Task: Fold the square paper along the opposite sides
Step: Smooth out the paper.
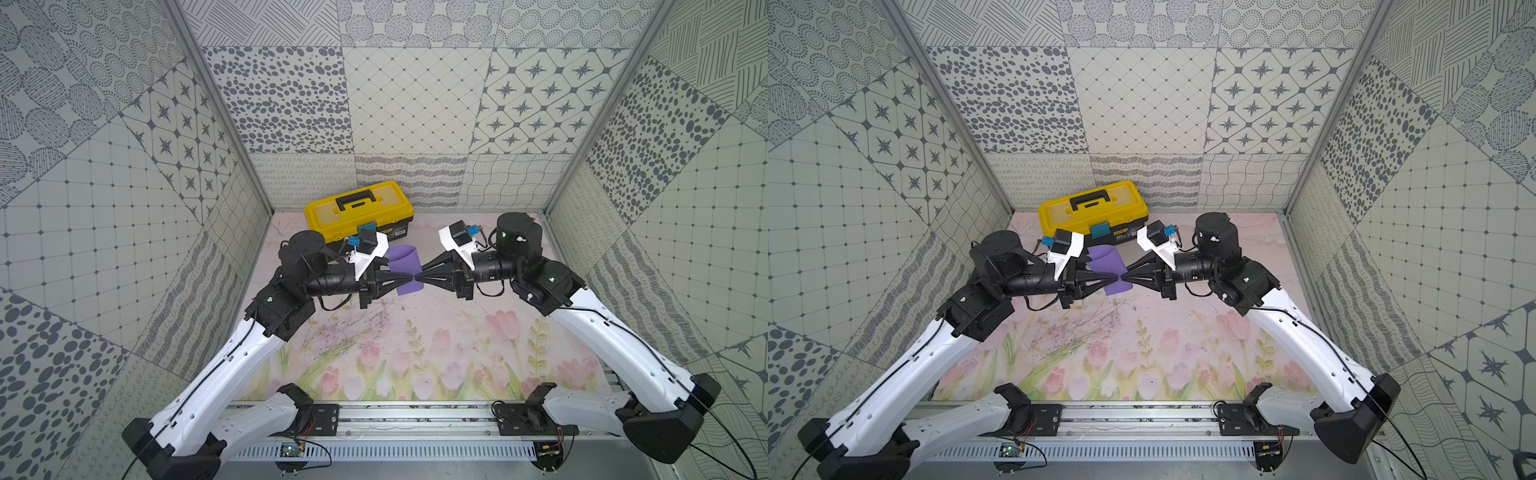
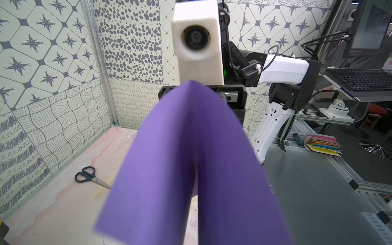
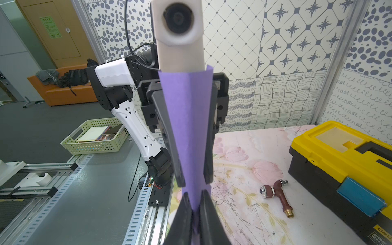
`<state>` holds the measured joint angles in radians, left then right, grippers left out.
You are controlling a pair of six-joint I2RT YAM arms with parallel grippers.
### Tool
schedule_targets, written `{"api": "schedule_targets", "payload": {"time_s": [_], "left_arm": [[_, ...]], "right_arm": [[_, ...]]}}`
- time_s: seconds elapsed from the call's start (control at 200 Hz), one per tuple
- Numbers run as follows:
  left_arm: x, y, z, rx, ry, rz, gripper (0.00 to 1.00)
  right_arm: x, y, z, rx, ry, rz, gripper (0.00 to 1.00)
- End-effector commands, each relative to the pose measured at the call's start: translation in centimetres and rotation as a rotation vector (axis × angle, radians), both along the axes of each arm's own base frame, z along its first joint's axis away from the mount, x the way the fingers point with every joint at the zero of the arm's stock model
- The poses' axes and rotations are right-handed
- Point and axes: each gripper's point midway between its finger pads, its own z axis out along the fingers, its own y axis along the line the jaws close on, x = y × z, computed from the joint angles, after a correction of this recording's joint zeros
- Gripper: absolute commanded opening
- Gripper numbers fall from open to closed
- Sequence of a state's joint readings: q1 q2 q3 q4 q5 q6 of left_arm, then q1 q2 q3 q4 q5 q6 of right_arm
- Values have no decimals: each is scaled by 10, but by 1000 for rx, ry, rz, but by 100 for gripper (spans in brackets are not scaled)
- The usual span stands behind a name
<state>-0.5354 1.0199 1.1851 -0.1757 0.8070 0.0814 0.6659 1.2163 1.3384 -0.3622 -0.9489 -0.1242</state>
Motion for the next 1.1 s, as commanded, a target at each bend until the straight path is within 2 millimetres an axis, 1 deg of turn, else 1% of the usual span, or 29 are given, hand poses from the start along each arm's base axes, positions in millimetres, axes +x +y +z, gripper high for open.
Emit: {"api": "schedule_targets", "payload": {"time_s": [0.0,0.325,0.375,0.515,0.62,0.765,0.9,0.986,1.096], "left_arm": [[-6,0,13,-40,-75,-23,18],[-9,-1,13,-40,-84,-44,0],[-9,-1,13,-40,-85,-44,0],[-11,-1,14,-37,-82,-54,0],[-13,-2,12,-30,-78,-69,0],[-15,-3,10,-22,-72,-95,0],[-17,-4,8,-19,-69,-113,0],[-17,-4,7,-16,-70,-111,0],[-16,-4,5,-10,-72,-104,0]], "right_arm": [[2,1,6,21,-40,-7,14],[3,1,6,21,-40,-6,15],[2,1,6,22,-38,-6,18],[2,1,7,22,-37,-8,34],[1,0,11,29,-44,-5,37],[-1,1,19,42,-39,14,37],[1,4,22,44,-25,21,35],[3,6,22,41,-14,21,30],[3,7,22,42,-10,26,18]]}}
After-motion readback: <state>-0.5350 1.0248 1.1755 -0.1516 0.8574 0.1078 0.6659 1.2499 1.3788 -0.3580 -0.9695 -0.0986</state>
